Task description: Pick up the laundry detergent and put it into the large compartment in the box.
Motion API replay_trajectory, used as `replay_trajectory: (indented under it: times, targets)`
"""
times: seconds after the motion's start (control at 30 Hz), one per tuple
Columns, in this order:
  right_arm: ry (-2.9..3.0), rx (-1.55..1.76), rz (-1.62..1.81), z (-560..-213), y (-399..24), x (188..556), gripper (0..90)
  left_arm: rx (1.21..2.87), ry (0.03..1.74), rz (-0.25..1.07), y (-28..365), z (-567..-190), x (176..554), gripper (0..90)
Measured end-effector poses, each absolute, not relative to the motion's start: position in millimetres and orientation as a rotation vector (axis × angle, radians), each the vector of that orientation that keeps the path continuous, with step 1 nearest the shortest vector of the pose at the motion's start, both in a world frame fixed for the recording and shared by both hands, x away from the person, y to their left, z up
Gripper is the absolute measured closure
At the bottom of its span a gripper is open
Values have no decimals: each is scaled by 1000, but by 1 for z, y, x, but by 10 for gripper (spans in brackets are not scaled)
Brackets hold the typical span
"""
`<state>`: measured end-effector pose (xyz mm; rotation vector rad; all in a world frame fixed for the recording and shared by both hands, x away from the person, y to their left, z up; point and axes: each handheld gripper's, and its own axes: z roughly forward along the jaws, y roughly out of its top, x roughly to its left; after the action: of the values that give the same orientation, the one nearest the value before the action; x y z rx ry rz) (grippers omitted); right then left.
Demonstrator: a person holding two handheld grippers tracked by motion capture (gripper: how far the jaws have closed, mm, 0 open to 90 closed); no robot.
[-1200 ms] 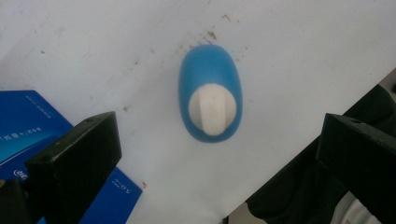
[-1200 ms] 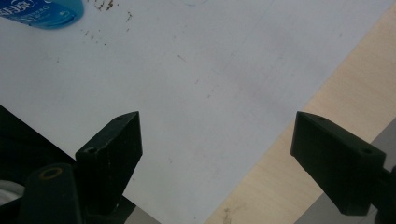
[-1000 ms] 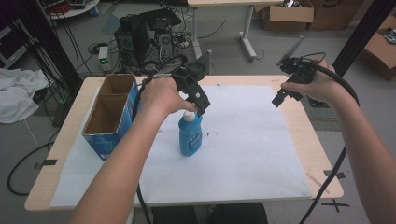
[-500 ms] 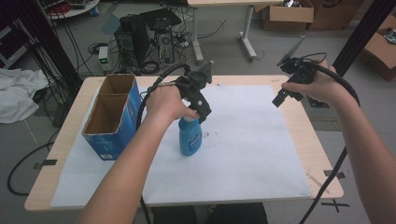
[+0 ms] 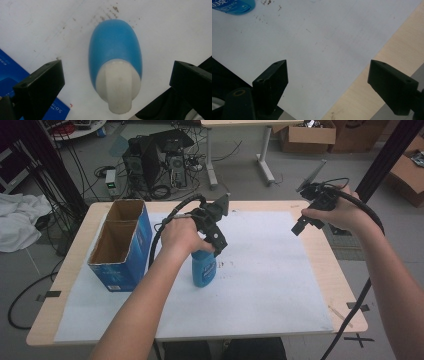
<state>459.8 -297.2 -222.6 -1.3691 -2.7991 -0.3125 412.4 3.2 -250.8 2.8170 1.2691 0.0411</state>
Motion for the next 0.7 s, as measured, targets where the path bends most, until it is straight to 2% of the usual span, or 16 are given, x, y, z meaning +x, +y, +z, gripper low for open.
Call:
replay_trajectory:
  times: [0.7]
  targets:
    - [-2790,-1378,-325,-224,-304,459,168,2849,1293,45,-2,-272,414,3]
